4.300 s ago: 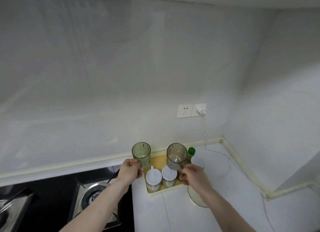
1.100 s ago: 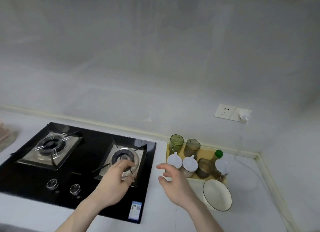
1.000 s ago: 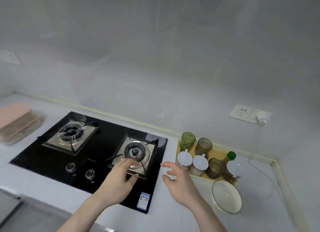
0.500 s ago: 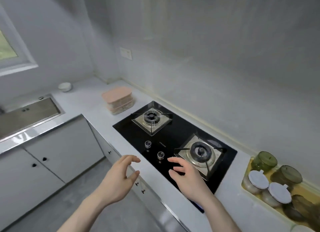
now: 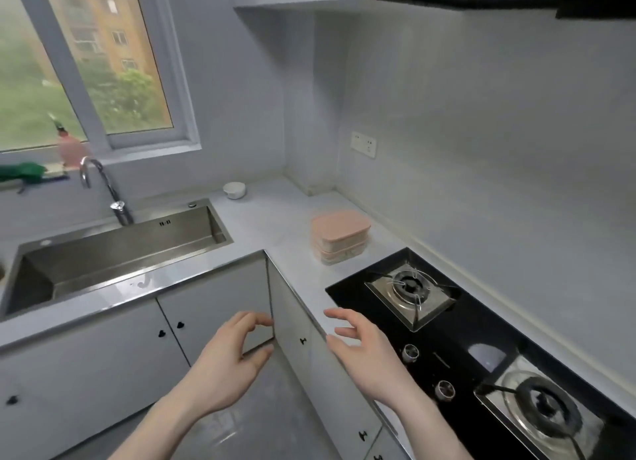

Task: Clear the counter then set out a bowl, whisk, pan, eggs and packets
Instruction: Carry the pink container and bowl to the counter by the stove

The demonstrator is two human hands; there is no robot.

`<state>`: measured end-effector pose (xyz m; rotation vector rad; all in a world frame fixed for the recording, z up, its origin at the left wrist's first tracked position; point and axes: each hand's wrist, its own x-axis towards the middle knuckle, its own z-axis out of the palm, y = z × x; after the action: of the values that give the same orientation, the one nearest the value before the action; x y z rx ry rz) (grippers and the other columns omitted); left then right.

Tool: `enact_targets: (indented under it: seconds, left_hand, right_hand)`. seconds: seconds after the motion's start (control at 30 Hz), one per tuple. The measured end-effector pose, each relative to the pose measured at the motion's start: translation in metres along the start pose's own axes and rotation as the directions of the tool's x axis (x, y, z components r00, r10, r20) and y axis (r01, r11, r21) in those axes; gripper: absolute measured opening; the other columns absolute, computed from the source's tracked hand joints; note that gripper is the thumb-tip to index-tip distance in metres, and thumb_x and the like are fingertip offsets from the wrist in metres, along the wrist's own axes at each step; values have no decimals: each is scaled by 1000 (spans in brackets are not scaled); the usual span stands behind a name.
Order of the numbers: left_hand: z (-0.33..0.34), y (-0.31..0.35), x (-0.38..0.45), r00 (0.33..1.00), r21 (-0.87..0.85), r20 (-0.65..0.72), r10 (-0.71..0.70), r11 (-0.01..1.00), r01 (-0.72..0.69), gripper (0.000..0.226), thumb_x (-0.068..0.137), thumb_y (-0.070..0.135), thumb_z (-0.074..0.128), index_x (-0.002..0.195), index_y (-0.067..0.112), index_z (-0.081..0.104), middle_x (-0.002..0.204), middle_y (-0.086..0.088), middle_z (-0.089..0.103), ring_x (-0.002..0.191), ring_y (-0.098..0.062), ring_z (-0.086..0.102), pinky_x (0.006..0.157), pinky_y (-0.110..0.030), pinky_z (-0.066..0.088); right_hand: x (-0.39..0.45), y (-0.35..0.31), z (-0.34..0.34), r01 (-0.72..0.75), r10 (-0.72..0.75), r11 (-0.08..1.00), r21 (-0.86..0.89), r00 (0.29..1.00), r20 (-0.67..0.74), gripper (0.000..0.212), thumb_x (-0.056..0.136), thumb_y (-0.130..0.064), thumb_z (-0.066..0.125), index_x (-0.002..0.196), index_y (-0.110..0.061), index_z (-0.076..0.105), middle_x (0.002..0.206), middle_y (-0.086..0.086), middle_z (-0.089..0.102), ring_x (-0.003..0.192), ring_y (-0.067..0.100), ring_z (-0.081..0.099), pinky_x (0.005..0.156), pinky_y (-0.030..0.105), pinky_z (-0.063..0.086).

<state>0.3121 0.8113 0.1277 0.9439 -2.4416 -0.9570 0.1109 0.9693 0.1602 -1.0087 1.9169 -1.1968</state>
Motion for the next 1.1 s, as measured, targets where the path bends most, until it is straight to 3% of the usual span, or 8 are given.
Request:
enact_targets:
  seconds: [0.07, 0.3, 0.4, 0.53, 0.7, 0.93, 1.1]
  left_hand:
    - [-30, -34, 8, 999, 5, -21, -48, 999, 48, 29, 92, 31, 67, 117, 42, 55, 126, 34, 49, 120, 5, 48, 101, -26, 43]
    - [-80, -99, 40, 986, -16, -83, -141, 990, 140, 29, 92, 28, 69, 113, 43, 56, 126, 32, 51, 118, 4, 50, 93, -18, 42]
    - [-92, -127, 67, 976, -23, -109, -191, 982, 190, 30, 92, 28, 69, 114, 43, 56, 125, 32, 51, 119, 3, 50, 95, -19, 42]
    - [-103, -147, 108, 963, -10, -132, -236, 971, 237, 30, 92, 28, 69, 116, 41, 57, 124, 32, 51, 117, 6, 49, 89, -10, 40]
    - [-121, -171, 188, 945, -37, -148, -293, 956, 291, 30, 91, 25, 69, 113, 41, 57, 124, 30, 51, 116, 6, 50, 86, -11, 41]
    - [-123, -192, 292, 932, -80, -171, -320, 947, 311, 27, 92, 30, 67, 114, 42, 56, 124, 31, 51, 115, 7, 51, 93, -20, 45]
    - [-112, -215, 362, 948, -76, -76, -308, 950, 303, 28, 92, 30, 66, 116, 39, 56, 125, 29, 49, 116, 2, 52, 94, -23, 46]
  right_hand:
    - [31, -10, 33, 12, -12, 1000, -10, 1000, 17, 33, 96, -32, 60, 124, -50, 59, 127, -29, 54, 118, -16, 50, 84, 7, 46]
    - [114, -28, 89, 33, -29, 999, -35, 994, 104, 34, 94, -30, 63, 123, -47, 60, 131, -30, 54, 114, -17, 54, 88, 9, 45]
    - [165, -34, 105, 28, -22, 999, -39, 990, 142, 32, 95, -30, 63, 121, -48, 60, 130, -27, 56, 111, -18, 54, 81, 6, 45]
    - [228, -38, 117, 8, -5, 1000, -16, 983, 184, 32, 96, -28, 63, 120, -50, 60, 124, -20, 59, 89, -11, 62, 63, 6, 43]
    - [321, -40, 120, 0, -2, 1000, 10, 973, 230, 32, 95, -28, 64, 121, -46, 60, 127, -22, 61, 113, -12, 56, 79, 6, 44]
    - [422, -48, 92, -10, 19, 999, -45, 980, 197, 32, 95, -29, 63, 121, -48, 60, 125, -24, 60, 111, -14, 57, 76, 8, 45]
    - [477, -37, 75, -60, 67, 996, -59, 989, 130, 33, 94, -29, 64, 119, -50, 60, 122, -19, 62, 113, -12, 57, 80, 10, 44]
